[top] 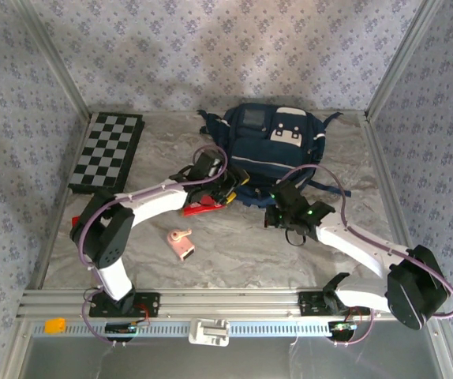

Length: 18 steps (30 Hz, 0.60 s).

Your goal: Pack books, pencil case, and school supplies into a backpack

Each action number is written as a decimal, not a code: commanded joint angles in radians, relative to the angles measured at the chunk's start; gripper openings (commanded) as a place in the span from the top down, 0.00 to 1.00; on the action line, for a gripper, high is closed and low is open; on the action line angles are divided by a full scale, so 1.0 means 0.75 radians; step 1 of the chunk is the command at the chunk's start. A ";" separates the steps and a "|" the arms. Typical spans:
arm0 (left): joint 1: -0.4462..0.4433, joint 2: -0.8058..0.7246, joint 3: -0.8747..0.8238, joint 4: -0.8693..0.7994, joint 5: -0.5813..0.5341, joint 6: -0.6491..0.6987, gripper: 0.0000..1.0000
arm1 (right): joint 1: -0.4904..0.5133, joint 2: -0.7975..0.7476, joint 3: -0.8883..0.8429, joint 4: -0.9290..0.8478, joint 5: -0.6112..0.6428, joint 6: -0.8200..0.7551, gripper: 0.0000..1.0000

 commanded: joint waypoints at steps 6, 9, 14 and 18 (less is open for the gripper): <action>-0.054 0.075 0.022 0.067 -0.147 -0.152 0.32 | -0.008 -0.022 -0.012 -0.002 0.006 -0.013 1.00; -0.058 0.110 0.066 0.031 -0.154 -0.157 0.33 | -0.010 -0.022 -0.010 0.000 0.012 -0.020 1.00; -0.040 0.121 0.092 0.017 -0.187 -0.153 0.36 | -0.032 -0.009 0.012 0.048 -0.013 -0.043 1.00; -0.014 0.117 0.117 -0.029 -0.180 -0.159 0.36 | -0.049 0.073 0.078 0.047 0.008 -0.052 0.90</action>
